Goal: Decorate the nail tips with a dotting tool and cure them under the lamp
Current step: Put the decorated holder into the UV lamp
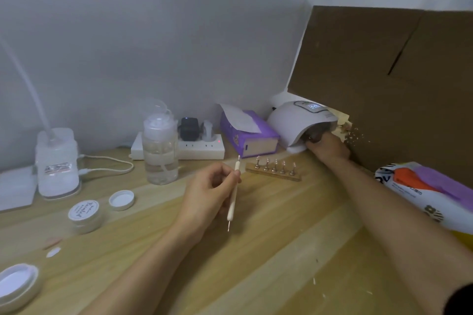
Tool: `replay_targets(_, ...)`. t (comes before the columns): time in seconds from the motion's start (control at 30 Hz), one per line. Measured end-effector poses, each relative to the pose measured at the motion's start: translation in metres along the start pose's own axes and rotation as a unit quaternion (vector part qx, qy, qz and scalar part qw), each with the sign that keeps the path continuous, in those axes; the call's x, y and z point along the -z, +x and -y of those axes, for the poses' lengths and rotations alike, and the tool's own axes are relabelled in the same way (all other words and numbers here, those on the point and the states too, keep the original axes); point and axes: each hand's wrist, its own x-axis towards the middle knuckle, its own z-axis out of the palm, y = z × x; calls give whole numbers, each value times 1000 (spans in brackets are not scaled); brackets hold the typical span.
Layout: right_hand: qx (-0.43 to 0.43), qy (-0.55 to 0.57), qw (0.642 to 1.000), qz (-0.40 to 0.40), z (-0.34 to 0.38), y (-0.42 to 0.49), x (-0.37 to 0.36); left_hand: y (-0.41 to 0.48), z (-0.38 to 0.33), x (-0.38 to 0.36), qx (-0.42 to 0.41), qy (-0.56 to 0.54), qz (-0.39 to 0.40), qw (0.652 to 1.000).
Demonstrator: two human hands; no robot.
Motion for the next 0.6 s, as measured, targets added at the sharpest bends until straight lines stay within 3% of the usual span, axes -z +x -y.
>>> replay_targets(0.33,22,-107,994,-11,-11,-18,13,0,0,0,-5,-14,13,1000)
replay_targets(0.6,7,-121,992,-46,-36,-31,21,0,2,0,-8,-9,15,1000)
